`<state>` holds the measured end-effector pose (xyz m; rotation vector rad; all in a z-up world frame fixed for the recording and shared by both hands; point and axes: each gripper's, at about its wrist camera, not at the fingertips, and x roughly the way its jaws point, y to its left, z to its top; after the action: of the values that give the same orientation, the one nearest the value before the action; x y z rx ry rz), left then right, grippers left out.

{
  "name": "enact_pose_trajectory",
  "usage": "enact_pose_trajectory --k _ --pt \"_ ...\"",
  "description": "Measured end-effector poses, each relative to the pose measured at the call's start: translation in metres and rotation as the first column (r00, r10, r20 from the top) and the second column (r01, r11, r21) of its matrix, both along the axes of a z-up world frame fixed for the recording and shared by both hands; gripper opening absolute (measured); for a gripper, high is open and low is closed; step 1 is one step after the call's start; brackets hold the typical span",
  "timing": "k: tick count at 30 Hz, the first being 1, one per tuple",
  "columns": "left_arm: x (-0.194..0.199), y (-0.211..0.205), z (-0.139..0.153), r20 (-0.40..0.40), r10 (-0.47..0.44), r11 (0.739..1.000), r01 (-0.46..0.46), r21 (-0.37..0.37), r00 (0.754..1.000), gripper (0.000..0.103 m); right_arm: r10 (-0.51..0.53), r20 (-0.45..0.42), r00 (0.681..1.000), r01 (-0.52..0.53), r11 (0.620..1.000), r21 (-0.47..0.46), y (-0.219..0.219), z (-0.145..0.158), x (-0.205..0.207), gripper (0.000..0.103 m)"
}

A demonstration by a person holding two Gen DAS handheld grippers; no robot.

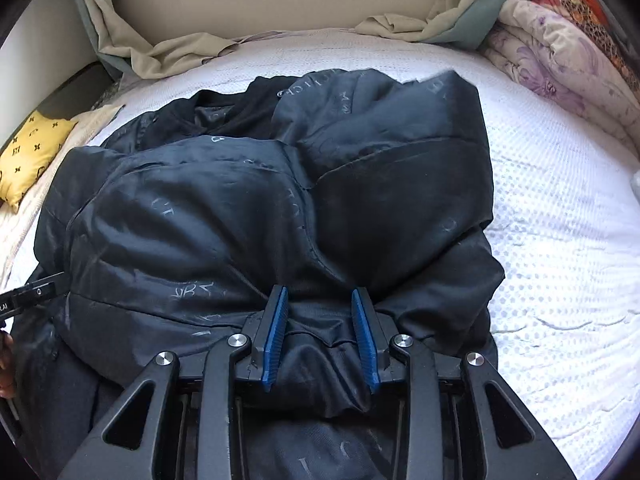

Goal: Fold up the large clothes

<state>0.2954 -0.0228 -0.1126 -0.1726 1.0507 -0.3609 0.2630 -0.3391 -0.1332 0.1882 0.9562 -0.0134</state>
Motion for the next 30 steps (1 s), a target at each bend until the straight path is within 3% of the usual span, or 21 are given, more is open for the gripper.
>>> enact_pose_trajectory --k 6,10,13,16,19,23,25,30 --pt "0.0 -0.005 0.0 0.005 0.002 1.0 -0.002 0.011 1.0 0.057 -0.011 0.005 1.0 0.011 0.999 0.046 -0.009 -0.002 -0.002 0.028" --pt "-0.002 -0.003 0.008 0.0 0.022 0.999 -0.022 0.025 1.0 0.063 -0.03 0.001 1.0 0.03 0.999 0.038 -0.009 0.017 -0.006 0.03" --pt "-0.001 0.002 0.015 -0.008 0.043 0.999 -0.042 0.032 0.999 0.066 -0.034 0.069 0.997 0.036 0.999 -0.027 -0.001 0.045 -0.016 0.043" --pt "-0.002 0.009 0.025 0.019 0.074 0.996 -0.075 0.056 0.997 0.066 -0.025 0.138 0.99 0.033 0.998 -0.052 0.002 0.068 -0.027 0.044" --pt "-0.005 0.012 0.031 0.039 0.085 0.994 -0.087 0.063 0.996 0.066 0.007 0.159 0.987 -0.007 1.0 0.003 0.004 0.076 -0.033 0.044" --pt "-0.007 0.004 0.021 0.027 0.062 0.989 -0.065 0.13 0.998 0.066 0.086 0.116 0.99 -0.094 0.994 0.064 0.02 0.067 -0.033 0.044" --pt "-0.004 0.005 0.007 -0.002 0.076 0.985 -0.074 0.159 0.997 0.068 0.115 0.076 0.99 -0.116 0.993 0.01 0.033 0.056 -0.031 0.044" --pt "0.0 0.011 0.001 -0.019 0.086 0.989 -0.083 0.124 0.996 0.07 0.105 0.027 0.994 -0.102 0.991 -0.088 0.041 0.032 -0.026 0.044"
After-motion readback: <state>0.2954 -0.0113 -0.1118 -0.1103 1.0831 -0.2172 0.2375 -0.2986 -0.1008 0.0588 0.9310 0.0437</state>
